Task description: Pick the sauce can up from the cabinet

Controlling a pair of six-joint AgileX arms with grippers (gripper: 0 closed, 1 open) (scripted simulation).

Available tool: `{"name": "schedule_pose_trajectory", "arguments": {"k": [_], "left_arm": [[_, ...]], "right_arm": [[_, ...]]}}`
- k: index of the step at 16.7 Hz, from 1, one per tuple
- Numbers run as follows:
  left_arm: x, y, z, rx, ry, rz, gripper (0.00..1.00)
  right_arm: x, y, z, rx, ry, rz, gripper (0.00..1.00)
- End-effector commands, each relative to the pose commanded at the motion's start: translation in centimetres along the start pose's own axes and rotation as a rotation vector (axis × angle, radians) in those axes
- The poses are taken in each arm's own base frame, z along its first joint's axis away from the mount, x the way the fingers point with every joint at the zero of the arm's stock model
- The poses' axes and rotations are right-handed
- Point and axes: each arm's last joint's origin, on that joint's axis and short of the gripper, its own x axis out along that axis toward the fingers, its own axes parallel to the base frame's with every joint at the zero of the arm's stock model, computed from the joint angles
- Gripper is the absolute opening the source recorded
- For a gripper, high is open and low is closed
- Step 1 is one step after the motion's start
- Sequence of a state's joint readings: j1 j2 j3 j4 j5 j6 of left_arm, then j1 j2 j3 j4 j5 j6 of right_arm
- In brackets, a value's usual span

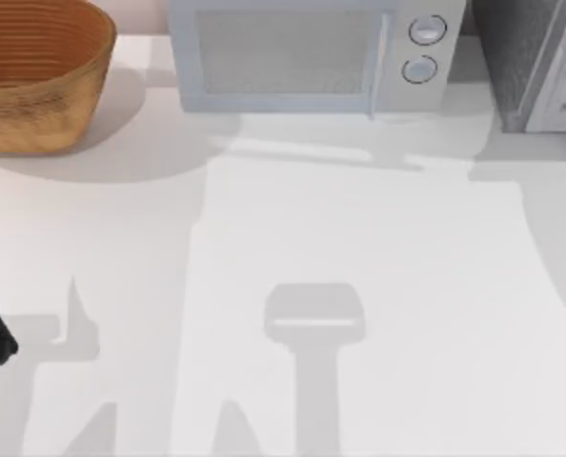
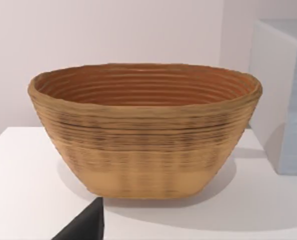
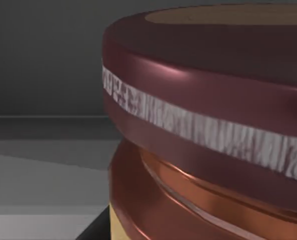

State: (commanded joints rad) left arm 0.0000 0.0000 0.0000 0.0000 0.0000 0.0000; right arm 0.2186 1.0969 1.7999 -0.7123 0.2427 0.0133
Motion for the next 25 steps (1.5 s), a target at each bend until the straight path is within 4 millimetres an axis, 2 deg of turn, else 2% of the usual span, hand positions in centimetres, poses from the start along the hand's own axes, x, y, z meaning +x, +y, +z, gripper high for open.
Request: {"name": "schedule_pose_trajectory", "arguments": {"k": [3, 5, 12, 14, 16, 18, 20, 25], "left_arm": [[0.0, 0.0, 0.0, 0.000, 0.000, 0.000, 1.00], [0.0, 0.0, 0.0, 0.000, 0.000, 0.000, 1.00], [0.0, 0.0, 0.0, 0.000, 0.000, 0.000, 1.00], [0.0, 0.0, 0.0, 0.000, 0.000, 0.000, 1.00], [0.0, 0.0, 0.0, 0.000, 0.000, 0.000, 1.00], [0.0, 0.0, 0.0, 0.000, 0.000, 0.000, 1.00], [0.0, 0.0, 0.0, 0.000, 0.000, 0.000, 1.00], [0.0, 0.0, 0.0, 0.000, 0.000, 0.000, 1.00]], "right_arm": [[-0.8, -0.7, -3.9, -0.005, 0.022, -0.002, 0.00], [-1.4, -1.1, -7.8, -0.008, 0.045, -0.003, 0.00], [-3.5, -2.5, -26.0, -0.002, 0.079, 0.002, 0.00], [-3.9, -2.8, -30.3, 0.001, 0.058, 0.006, 0.00], [-4.1, -3.0, -33.7, 0.003, 0.033, 0.009, 0.00], [-4.1, -3.1, -36.1, 0.003, 0.011, 0.013, 0.00], [-4.0, -3.1, -37.5, 0.003, -0.002, 0.015, 0.00], [-4.0, -3.2, -37.9, 0.003, -0.006, 0.016, 0.00]]}}
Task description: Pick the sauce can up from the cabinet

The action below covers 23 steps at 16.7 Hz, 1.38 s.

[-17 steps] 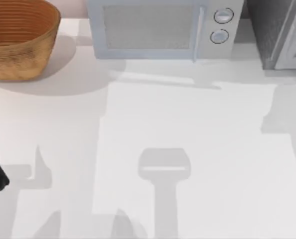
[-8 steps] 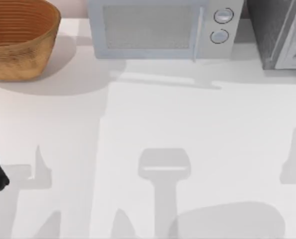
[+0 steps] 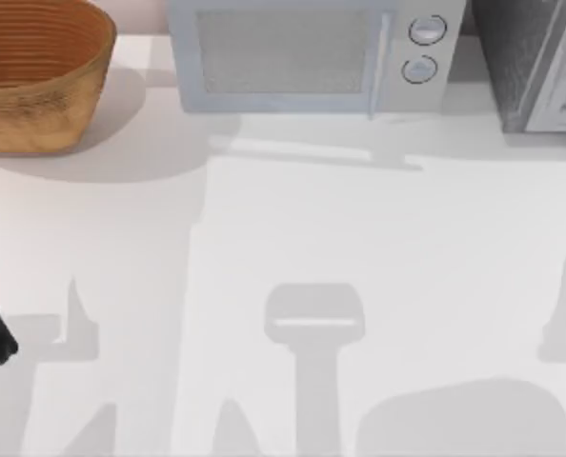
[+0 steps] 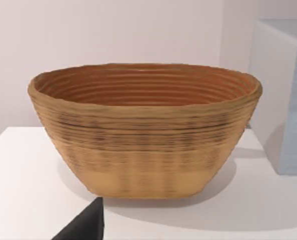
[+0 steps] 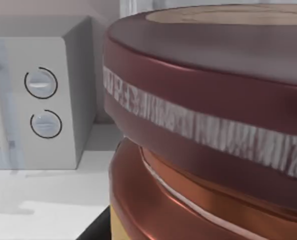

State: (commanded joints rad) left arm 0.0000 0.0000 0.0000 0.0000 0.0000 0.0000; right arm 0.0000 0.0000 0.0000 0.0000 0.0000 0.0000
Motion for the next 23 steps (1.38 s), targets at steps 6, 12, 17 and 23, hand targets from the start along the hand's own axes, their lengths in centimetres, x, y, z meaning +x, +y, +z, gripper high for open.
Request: {"name": "schedule_pose_trajectory", "arguments": {"k": [6, 12, 17, 23], "left_arm": [[0.0, 0.0, 0.0, 0.000, 0.000, 0.000, 1.00], [0.0, 0.0, 0.0, 0.000, 0.000, 0.000, 1.00], [0.0, 0.0, 0.0, 0.000, 0.000, 0.000, 1.00], [0.0, 0.0, 0.0, 0.000, 0.000, 0.000, 1.00]], "right_arm": [[0.5, 0.3, 0.7, -0.001, 0.014, 0.023, 0.00], [3.7, 2.4, 3.6, -0.012, 0.022, 0.135, 0.00], [8.4, 7.0, 5.6, -0.011, -0.024, 0.288, 0.00], [12.8, 16.0, 3.4, 0.011, -0.082, 0.507, 0.00]]}}
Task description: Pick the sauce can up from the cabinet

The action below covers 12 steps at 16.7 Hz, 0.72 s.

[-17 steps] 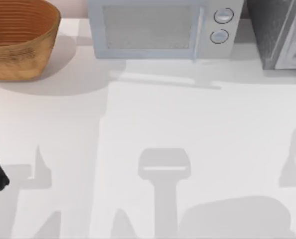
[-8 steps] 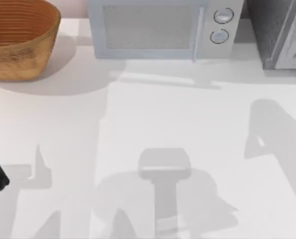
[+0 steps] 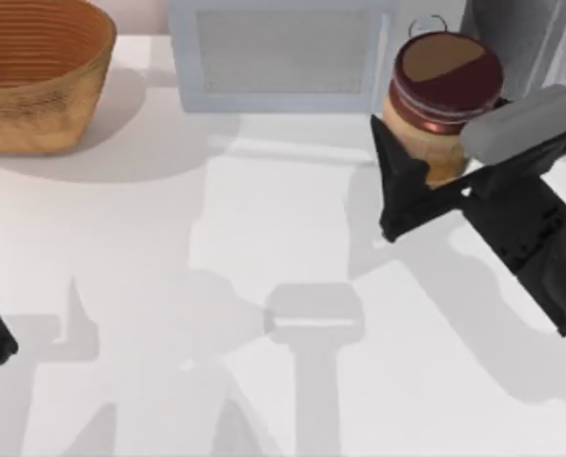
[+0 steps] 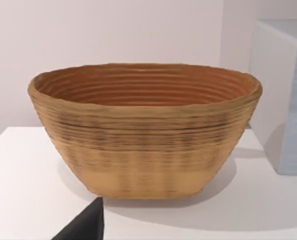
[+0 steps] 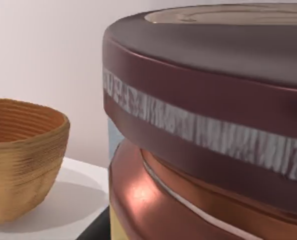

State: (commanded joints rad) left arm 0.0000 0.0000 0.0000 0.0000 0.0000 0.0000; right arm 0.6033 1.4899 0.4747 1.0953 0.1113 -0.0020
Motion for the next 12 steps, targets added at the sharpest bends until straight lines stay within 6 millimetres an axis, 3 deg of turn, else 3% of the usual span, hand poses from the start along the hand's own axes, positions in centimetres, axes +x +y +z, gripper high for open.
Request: {"name": "schedule_pose_trajectory", "arguments": {"k": [3, 7, 10, 12], "left_arm": [[0.0, 0.0, 0.0, 0.000, 0.000, 0.000, 1.00], [0.0, 0.0, 0.0, 0.000, 0.000, 0.000, 1.00], [0.0, 0.0, 0.0, 0.000, 0.000, 0.000, 1.00], [0.0, 0.0, 0.0, 0.000, 0.000, 0.000, 1.00]], "right_arm": [[2.2, 3.7, -3.3, 0.012, 0.002, 0.100, 0.00], [2.8, 7.7, -8.2, 0.020, 0.041, 0.203, 0.00], [2.4, 9.3, -10.6, 0.020, 0.071, 0.247, 0.00], [2.3, 9.6, -11.1, 0.020, 0.079, 0.255, 0.00]]}}
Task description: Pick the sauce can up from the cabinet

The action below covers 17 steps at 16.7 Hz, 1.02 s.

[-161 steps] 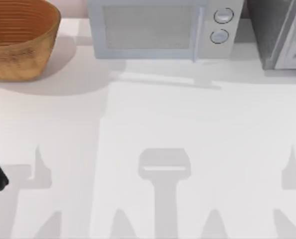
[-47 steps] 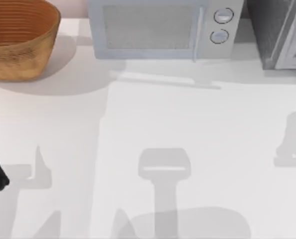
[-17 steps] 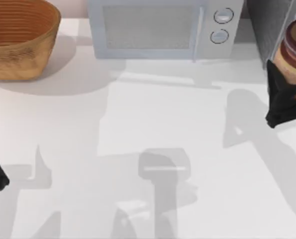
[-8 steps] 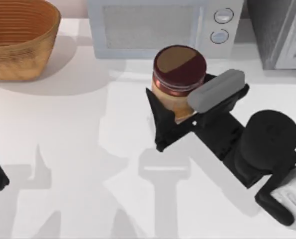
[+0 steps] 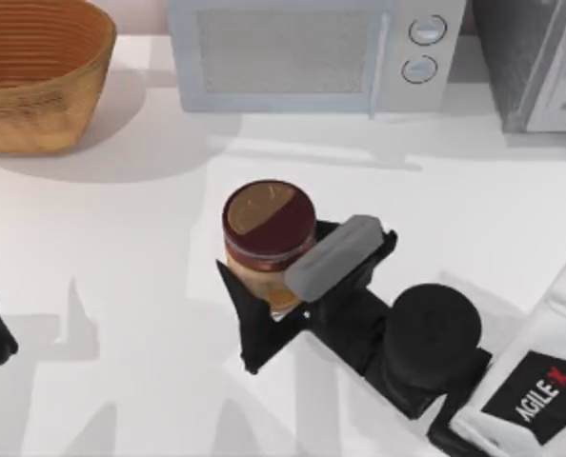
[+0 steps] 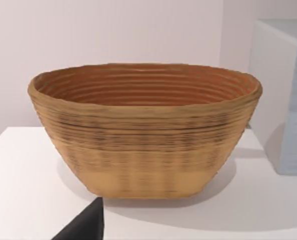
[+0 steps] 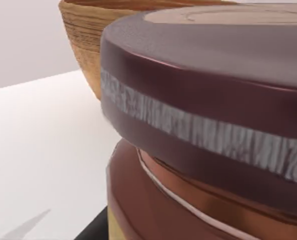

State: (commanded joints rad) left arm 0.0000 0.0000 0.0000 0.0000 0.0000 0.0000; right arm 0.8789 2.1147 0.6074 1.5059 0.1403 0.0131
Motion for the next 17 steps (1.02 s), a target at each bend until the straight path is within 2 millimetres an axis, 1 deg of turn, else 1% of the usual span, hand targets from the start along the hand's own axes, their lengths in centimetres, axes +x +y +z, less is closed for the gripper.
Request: {"name": "schedule_pose_trajectory", "arguments": {"k": [4, 6, 8, 10, 13, 15, 17], "left_arm": [[0.0, 0.0, 0.0, 0.000, 0.000, 0.000, 1.00], [0.0, 0.0, 0.0, 0.000, 0.000, 0.000, 1.00], [0.0, 0.0, 0.0, 0.000, 0.000, 0.000, 1.00], [0.0, 0.0, 0.0, 0.000, 0.000, 0.000, 1.00], [0.0, 0.0, 0.0, 0.000, 0.000, 0.000, 1.00], [0.0, 0.0, 0.0, 0.000, 0.000, 0.000, 1.00], [0.0, 0.0, 0.0, 0.000, 0.000, 0.000, 1.00]], "right_arm": [[-0.1, -0.2, -0.1, 0.001, 0.006, -0.003, 0.00], [0.3, -0.1, -0.2, 0.001, 0.006, -0.001, 0.00], [1.5, 0.0, -0.5, 0.000, -0.001, 0.003, 0.00], [3.1, 0.1, -0.8, -0.003, -0.016, 0.005, 0.00], [5.2, 0.2, -1.7, -0.005, -0.020, 0.004, 0.00], [5.9, 0.1, -2.5, -0.001, -0.004, 0.001, 0.00], [6.0, 0.1, -2.6, 0.000, 0.000, 0.000, 0.00]]}}
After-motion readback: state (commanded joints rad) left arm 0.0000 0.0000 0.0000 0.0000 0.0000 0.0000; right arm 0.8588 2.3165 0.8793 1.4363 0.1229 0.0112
